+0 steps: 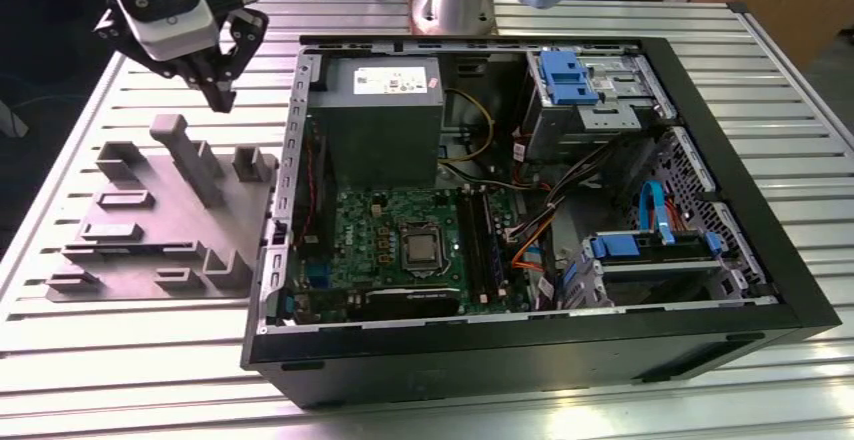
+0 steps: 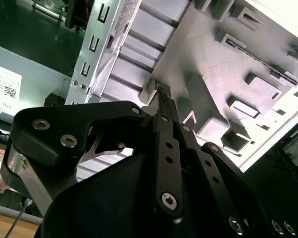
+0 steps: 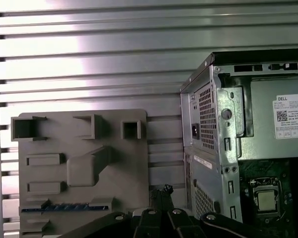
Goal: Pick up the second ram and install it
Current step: 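Reach for the second ram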
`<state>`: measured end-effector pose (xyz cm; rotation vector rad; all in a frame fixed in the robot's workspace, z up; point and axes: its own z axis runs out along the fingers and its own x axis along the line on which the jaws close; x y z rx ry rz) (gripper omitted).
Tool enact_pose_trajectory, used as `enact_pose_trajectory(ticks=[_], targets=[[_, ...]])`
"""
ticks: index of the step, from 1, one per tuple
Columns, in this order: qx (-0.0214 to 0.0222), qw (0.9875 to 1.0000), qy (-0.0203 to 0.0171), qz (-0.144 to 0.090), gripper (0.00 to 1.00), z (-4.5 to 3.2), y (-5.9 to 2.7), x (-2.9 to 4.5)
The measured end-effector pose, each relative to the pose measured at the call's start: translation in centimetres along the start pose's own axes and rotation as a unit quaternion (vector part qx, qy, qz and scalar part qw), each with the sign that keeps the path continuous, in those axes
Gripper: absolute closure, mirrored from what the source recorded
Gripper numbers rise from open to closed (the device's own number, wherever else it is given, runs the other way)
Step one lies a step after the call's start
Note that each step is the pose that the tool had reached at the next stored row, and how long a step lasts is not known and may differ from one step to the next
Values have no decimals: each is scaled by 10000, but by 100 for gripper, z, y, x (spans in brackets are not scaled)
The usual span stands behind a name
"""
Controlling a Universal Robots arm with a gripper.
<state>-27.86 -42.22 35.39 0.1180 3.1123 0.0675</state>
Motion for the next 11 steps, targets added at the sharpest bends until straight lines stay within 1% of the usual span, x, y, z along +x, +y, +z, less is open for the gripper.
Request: enact_pose_trajectory(ticks=[6, 11], targets=[[0, 10000, 0, 0, 90, 21, -47, 52], [0, 10000, 0, 0, 90, 34, -86, 77]])
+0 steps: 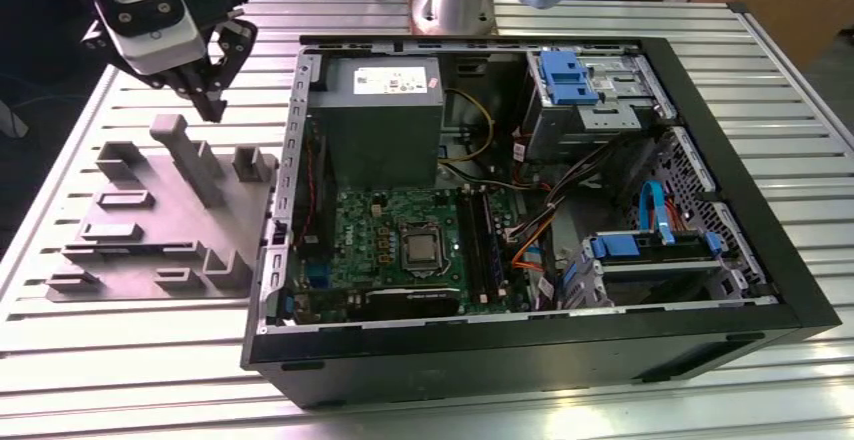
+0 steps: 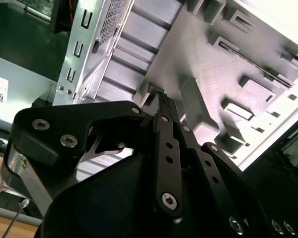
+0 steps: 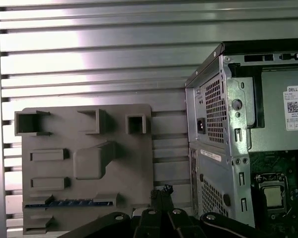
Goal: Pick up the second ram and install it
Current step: 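Reach for the second ram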
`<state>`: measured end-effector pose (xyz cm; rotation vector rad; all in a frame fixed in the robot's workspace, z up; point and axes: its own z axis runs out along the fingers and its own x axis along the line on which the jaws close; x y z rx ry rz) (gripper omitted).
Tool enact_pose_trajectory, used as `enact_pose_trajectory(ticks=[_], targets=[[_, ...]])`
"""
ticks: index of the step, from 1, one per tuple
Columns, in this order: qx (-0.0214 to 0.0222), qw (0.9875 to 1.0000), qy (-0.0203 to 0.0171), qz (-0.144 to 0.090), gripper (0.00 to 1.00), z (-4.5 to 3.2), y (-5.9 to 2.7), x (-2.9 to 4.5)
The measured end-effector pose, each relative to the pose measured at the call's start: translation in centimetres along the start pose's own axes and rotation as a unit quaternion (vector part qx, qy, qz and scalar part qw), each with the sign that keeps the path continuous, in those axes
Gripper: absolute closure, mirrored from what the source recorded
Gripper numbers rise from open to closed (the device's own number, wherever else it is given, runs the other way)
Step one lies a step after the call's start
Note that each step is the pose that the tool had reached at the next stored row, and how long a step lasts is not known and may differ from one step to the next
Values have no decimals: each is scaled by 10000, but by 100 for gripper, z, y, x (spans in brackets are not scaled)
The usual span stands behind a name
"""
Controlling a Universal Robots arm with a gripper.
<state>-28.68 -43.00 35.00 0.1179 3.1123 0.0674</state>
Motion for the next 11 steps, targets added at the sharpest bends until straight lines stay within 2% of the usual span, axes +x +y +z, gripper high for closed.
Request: enact_pose_trajectory(ticks=[7, 11], targets=[[0, 10000, 0, 0, 90, 17, -69, 42], [0, 10000, 0, 0, 90, 40, -112, 95]])
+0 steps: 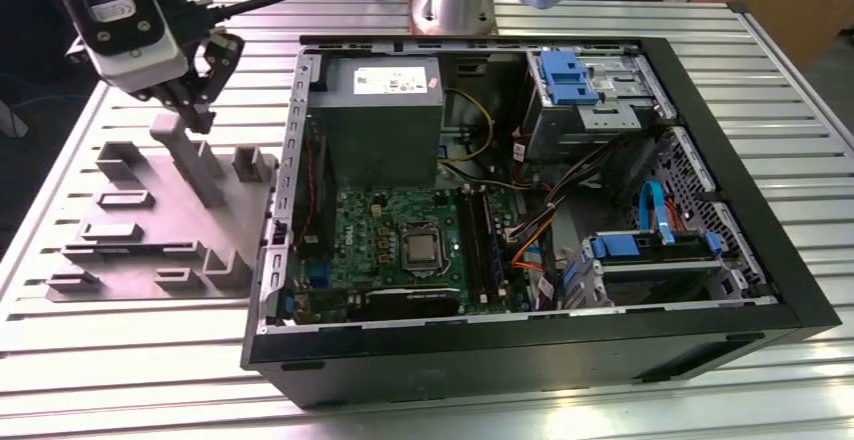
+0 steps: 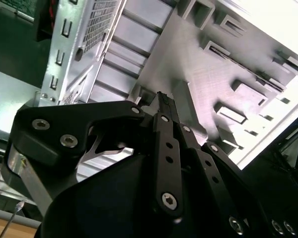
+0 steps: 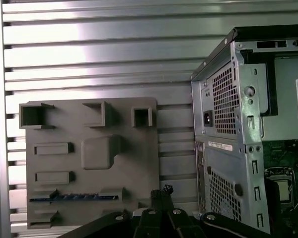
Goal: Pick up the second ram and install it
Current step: 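Reach for the second ram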
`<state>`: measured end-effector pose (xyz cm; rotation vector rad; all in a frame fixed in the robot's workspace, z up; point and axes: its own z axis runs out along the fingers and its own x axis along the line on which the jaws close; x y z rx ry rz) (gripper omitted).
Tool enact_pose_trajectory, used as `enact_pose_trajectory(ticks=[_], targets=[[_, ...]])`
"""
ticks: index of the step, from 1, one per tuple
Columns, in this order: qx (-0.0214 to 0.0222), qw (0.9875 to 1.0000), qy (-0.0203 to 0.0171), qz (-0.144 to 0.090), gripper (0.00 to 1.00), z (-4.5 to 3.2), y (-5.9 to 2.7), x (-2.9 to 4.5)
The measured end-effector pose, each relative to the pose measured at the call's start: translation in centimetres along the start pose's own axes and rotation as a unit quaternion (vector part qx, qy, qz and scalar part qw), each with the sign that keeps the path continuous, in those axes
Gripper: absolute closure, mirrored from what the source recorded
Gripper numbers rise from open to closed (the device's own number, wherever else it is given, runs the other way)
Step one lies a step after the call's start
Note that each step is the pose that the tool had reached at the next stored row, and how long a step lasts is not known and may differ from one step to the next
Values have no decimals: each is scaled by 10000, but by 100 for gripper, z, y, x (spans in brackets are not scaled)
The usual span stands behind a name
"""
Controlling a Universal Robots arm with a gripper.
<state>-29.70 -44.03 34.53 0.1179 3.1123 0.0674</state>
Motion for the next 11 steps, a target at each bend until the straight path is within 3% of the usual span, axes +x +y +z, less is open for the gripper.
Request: enact_pose_trajectory(ticks=[11], targets=[[1, 10000, 1, 0, 90, 48, -108, 246]])
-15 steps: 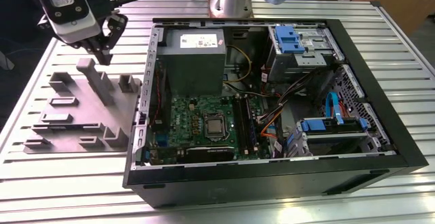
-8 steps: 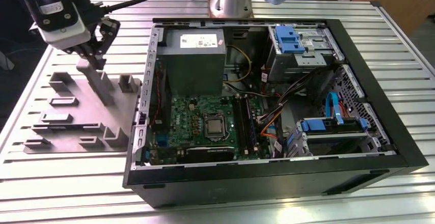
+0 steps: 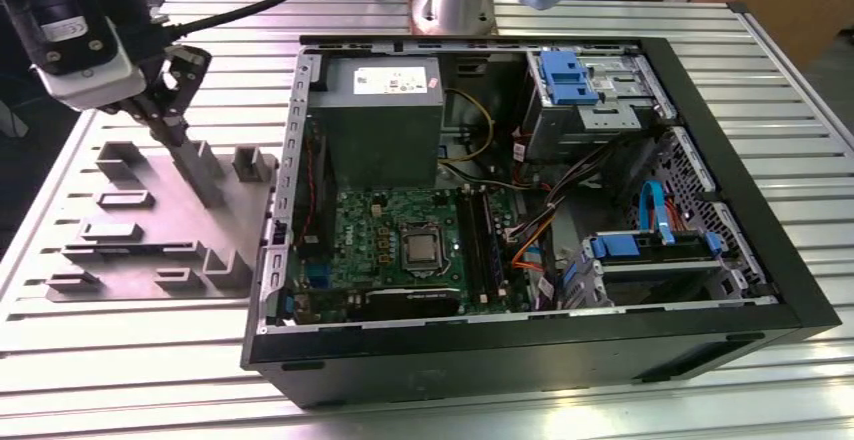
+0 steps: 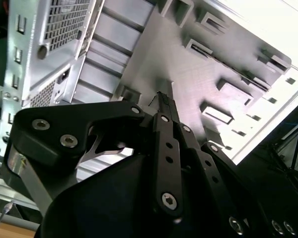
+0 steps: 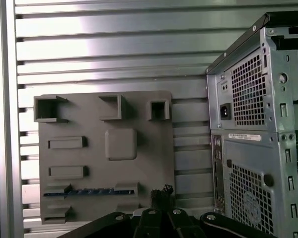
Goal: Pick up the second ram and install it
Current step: 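Reach for the second ram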
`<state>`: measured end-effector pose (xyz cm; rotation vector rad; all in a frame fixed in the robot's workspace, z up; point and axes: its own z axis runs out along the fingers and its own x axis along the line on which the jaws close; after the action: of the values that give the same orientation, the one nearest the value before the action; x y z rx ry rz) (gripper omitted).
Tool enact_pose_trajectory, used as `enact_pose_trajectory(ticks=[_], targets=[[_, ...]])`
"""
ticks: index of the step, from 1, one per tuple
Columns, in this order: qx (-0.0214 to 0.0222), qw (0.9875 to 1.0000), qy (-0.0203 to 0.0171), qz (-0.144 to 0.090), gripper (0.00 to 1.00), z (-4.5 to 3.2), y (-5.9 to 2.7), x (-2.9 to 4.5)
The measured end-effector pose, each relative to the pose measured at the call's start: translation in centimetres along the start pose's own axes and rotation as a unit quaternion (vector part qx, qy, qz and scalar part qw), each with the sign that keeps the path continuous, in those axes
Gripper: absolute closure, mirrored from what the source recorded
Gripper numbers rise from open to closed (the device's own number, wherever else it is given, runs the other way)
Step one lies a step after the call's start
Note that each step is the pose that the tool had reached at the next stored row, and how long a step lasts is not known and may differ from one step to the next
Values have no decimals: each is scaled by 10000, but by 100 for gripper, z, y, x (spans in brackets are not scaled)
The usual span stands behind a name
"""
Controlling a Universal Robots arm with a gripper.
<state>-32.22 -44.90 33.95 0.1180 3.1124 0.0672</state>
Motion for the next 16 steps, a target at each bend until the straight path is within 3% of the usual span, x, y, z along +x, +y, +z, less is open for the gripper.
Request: enact_pose_trajectory(ticks=[16], targets=[[-1, 10000, 0, 0, 90, 79, -141, 296]])
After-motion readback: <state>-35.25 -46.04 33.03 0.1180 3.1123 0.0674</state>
